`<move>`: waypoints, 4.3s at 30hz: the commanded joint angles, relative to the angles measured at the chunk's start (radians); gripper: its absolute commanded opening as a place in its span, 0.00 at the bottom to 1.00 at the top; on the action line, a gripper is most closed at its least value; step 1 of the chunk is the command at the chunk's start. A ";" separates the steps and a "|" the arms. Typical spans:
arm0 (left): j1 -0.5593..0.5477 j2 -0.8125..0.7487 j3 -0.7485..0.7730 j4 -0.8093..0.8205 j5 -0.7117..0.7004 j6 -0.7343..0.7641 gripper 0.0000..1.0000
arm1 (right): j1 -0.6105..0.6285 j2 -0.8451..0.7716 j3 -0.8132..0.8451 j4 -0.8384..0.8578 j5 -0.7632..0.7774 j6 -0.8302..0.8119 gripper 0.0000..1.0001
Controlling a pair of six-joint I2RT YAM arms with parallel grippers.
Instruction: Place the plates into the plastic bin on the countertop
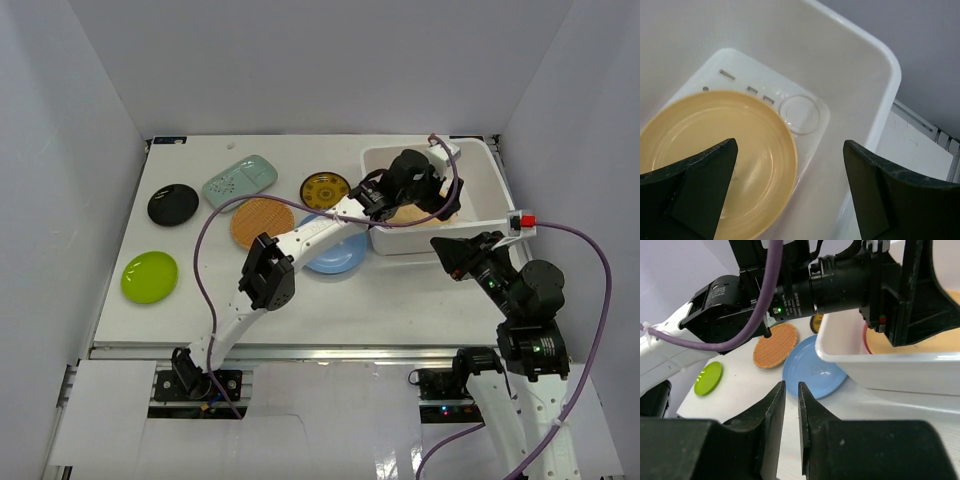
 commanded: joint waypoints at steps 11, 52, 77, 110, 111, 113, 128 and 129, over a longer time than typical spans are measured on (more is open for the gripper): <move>0.171 -0.756 -0.452 0.092 -0.192 -0.073 0.98 | 0.050 0.275 0.099 0.173 -0.270 -0.083 0.41; 0.314 -1.800 -1.718 -0.289 -0.704 -0.449 0.97 | 0.834 1.569 0.605 0.179 0.350 -0.636 0.45; 0.317 -1.834 -1.746 -0.142 -0.704 -0.570 0.96 | 1.009 0.865 0.634 0.034 0.547 -0.563 0.08; 0.714 -1.219 -1.873 0.372 -0.288 -0.716 0.92 | 0.268 1.027 0.452 0.163 0.483 -0.396 0.80; 0.722 -1.174 -1.872 0.413 -0.261 -0.717 0.91 | 0.283 0.999 0.430 0.172 0.459 -0.383 0.80; 0.731 -1.131 -1.857 0.426 -0.243 -0.720 0.91 | 0.305 0.904 0.341 0.228 0.451 -0.350 0.80; 0.768 -0.895 -1.830 0.586 -0.215 -0.755 0.36 | 0.632 0.625 0.129 0.373 0.434 -0.195 0.76; 0.768 -0.907 -1.839 0.590 -0.221 -0.760 0.30 | 0.654 0.626 0.132 0.373 0.440 -0.194 0.76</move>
